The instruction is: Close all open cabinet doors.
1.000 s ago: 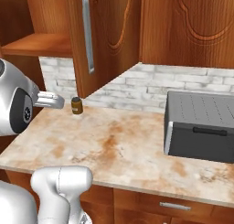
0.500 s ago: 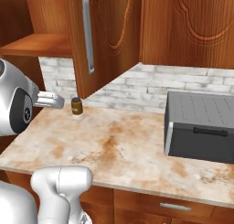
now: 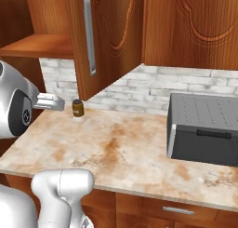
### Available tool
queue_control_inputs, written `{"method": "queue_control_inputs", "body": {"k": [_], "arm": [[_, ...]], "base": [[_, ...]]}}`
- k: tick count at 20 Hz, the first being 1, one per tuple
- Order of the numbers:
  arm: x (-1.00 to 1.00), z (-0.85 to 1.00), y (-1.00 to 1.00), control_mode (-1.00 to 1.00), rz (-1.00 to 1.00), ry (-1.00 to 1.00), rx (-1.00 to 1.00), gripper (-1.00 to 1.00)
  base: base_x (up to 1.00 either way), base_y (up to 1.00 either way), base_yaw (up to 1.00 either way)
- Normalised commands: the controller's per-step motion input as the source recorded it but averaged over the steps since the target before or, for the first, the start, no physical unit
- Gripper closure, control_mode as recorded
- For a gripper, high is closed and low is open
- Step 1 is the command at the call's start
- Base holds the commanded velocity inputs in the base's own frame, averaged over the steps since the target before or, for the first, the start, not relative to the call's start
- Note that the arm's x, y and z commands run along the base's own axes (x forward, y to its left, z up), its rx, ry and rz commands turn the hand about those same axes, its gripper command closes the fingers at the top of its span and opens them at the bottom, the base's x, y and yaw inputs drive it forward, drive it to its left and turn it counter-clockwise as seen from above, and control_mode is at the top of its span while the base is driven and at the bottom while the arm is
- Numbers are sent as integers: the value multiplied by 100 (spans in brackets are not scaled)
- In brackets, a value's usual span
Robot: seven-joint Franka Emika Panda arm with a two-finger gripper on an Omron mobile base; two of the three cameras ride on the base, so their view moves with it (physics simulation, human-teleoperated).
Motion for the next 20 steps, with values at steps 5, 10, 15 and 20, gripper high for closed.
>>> {"method": "queue_control_inputs", "body": {"k": [5,10,15,20], "arm": [[-70,-22,10,-100,-6,-4,-1,-100],[-87,-5,-16,-100,-5,-14,0,-100],[-71,0,-46,-100,0,-20,0,-100],[-32,0,-78,-100,1,-14,0,-100]], "base": [[0,0,0],[0,0,0],[0,0,0],[0,0,0]]}}
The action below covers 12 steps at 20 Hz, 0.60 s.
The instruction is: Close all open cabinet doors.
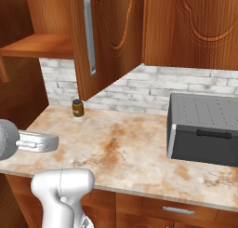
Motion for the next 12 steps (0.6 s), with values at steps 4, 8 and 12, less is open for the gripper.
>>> {"method": "queue_control_inputs", "body": {"k": [4,8,12], "arm": [[-17,-3,-89,-100,3,-8,3,-100],[5,-11,-78,-100,0,2,18,-100],[10,0,-91,-100,2,0,15,-100]], "base": [[0,0,0],[0,0,0],[0,0,0]]}}
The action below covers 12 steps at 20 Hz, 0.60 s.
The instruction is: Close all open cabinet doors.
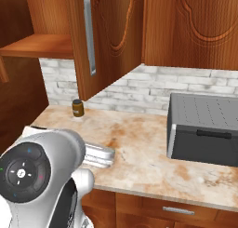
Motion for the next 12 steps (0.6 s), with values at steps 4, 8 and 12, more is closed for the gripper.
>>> {"method": "queue_control_inputs", "body": {"k": [4,8,12], "arm": [[36,0,-69,-100,11,-5,7,-100],[47,13,-42,-100,11,-5,4,-100],[45,29,-10,-100,6,-3,1,-100]], "base": [[0,0,0],[0,0,0],[0,0,0]]}}
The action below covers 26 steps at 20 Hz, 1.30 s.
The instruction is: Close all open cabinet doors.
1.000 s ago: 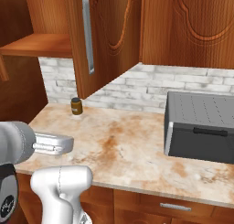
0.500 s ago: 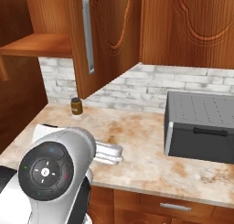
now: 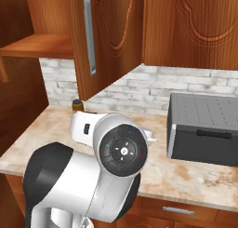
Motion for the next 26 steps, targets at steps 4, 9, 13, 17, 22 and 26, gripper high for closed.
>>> {"method": "queue_control_inputs", "body": {"k": [4,9,13,17,22,26], "arm": [[39,37,0,-100,4,-3,0,-100],[32,34,-10,-100,6,-7,0,-100],[35,19,-16,-100,14,-14,0,-100],[39,15,-2,-100,12,-14,0,-100],[37,13,5,-100,6,-14,0,-100],[23,25,18,-100,1,-11,0,-100]], "base": [[0,0,0],[0,0,0],[0,0,0],[0,0,0],[0,0,0],[0,0,0]]}}
